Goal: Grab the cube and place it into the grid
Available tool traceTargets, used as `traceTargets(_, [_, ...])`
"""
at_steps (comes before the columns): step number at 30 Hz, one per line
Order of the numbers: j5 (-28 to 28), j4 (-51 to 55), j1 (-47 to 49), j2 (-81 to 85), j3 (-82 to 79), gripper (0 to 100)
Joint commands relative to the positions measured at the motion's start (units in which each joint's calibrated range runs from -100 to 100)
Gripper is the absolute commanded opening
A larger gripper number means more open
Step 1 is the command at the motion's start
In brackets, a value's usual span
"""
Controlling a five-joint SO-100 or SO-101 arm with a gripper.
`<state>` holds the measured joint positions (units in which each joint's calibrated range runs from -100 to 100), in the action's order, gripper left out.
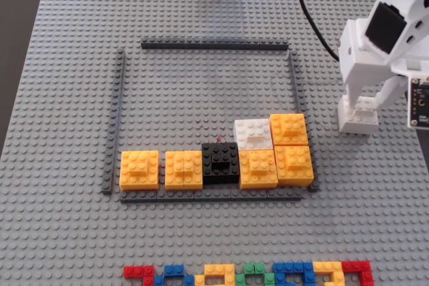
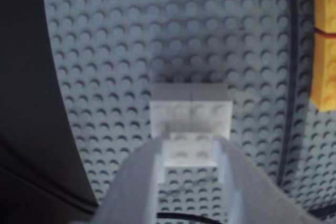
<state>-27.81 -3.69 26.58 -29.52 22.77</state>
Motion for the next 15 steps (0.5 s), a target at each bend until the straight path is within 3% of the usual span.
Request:
traceTargets(1, [-0.3,2.1,-0.5,4.8,3.4,2])
traceTargets(15, [-2.4,6.7,-0.2,21.1,5.3,2])
